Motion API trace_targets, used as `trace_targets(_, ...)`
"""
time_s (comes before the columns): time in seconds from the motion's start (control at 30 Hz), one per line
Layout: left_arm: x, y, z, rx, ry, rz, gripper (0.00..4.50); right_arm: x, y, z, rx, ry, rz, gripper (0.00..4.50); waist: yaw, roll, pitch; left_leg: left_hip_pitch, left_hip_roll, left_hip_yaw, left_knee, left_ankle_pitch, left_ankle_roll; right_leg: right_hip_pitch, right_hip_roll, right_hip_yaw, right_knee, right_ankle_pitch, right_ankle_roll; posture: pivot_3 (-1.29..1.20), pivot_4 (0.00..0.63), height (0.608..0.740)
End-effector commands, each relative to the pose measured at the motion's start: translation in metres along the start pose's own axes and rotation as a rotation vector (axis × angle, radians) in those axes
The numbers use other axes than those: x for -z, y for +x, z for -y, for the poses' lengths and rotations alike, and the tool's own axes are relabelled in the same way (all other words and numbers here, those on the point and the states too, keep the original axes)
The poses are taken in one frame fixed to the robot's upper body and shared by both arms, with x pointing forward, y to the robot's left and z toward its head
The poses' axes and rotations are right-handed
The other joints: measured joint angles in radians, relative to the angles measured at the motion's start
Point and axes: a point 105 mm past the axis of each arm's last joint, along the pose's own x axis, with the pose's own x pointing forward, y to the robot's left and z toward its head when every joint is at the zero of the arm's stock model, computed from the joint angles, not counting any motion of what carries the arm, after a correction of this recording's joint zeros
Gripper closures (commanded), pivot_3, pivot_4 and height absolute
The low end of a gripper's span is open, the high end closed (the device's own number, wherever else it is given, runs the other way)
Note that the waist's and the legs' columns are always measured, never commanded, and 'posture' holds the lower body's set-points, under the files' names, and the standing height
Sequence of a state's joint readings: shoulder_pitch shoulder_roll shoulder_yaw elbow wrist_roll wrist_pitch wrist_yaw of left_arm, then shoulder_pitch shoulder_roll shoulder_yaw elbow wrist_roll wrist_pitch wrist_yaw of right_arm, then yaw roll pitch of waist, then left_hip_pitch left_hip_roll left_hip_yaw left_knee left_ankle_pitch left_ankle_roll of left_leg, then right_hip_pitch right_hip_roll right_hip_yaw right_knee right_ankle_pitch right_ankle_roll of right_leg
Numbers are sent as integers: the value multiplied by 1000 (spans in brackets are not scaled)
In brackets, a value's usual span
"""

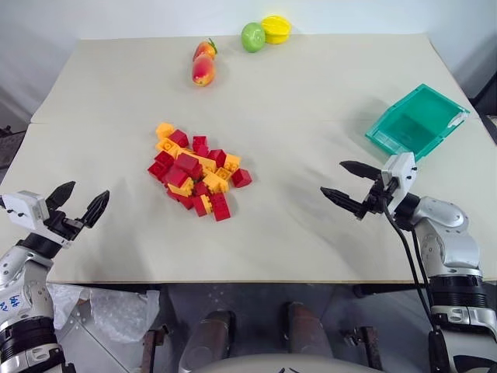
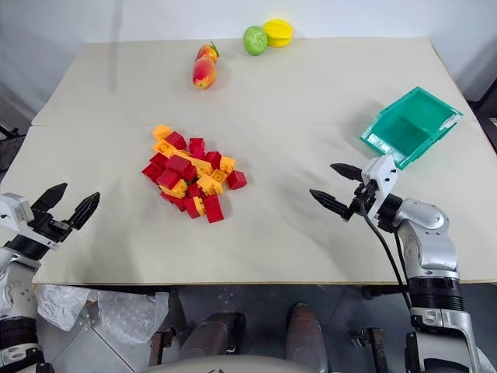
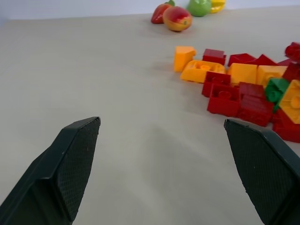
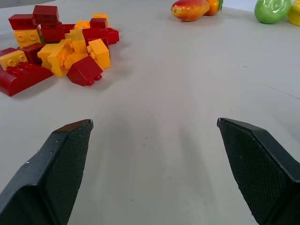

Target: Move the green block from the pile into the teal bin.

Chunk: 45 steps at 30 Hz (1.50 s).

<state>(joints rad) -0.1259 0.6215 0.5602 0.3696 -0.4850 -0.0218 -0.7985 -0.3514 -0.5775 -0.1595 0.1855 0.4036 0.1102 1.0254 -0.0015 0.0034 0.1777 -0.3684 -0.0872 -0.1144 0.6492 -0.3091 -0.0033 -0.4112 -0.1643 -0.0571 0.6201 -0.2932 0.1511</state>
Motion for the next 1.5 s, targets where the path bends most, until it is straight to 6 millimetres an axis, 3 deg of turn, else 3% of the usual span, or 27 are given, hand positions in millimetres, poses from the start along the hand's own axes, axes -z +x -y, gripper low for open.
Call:
trace_targets(0.03, -14, 0, -5, 12, 20, 23, 0, -10, 4, -3, -12, -18, 36, 42, -1, 0, 0, 0, 0, 0, 0, 0, 0, 0, 0, 0, 0, 0, 0, 0, 150, 740)
trace_targets(0.23, -13, 2, -4, -10, 3, -28, 0, -10, 10, -7, -45, -14, 34, 42, -1, 0, 0, 0, 0, 1, 0, 0, 0, -1, 0, 2, 0, 0, 0, 0, 150, 740)
trace_targets(0.37, -25, 3, 18, 161, 83, 4, 0, -16, 19, -13, -100, -27, 43, 42, -1, 0, 0, 0, 0, 1, 0, 0, 0, -1, 0, 2, 0, 0, 0, 0, 150, 740)
trace_targets(0.57, -43, 16, 63, 410, 112, 31, 1751, -28, 32, -18, -168, -46, 69, 0, -1, 0, 0, 0, 0, 1, 0, 0, 0, -1, 0, 2, -1, 1, 1, 0, 150, 740)
trace_targets(0.7, -42, 25, 102, 603, 105, -11, 2951, -32, 40, -21, -188, -48, 87, 0, -1, 0, 0, 0, 0, 1, -1, 0, 1, -1, 0, 2, -2, 1, 1, 0, 150, 740)
trace_targets(0.87, -34, 48, 129, 692, 80, -42, 4479, -31, 45, -25, -201, -47, 95, 0, 0, 0, 0, 0, 0, 2, 0, 0, 1, -1, 1, 2, -1, 1, 1, 0, 150, 740)
trace_targets(1.07, -10, 76, 153, 789, 64, -92, 4479, -28, 45, -28, -195, -35, 96, 0, 0, -1, 0, -1, -2, 2, 0, 0, 1, -1, 1, 3, -1, 1, 1, 0, 150, 740)
trace_targets(1.17, -2, 98, 146, 720, 66, -95, 4479, -26, 42, -30, -190, -32, 90, 0, 0, -1, 1, -1, -3, 3, 0, 0, 1, -1, 1, 3, -1, 2, 2, 0, 150, 740)
trace_targets(1.27, 1, 122, 111, 510, 76, -107, 4479, -27, 39, -29, -171, -30, 92, 0, -1, -3, 2, -1, -4, 3, 1, 0, 1, -1, 2, 3, -1, 2, 2, 0, 150, 740)
trace_targets(1.5, -24, 125, 67, 307, 21, -10, 4479, -26, 34, -28, -144, -23, 94, 0, -3, -3, 2, -1, -3, 4, 0, 0, 1, -2, 2, 5, 1, 3, 2, 0, 150, 740)
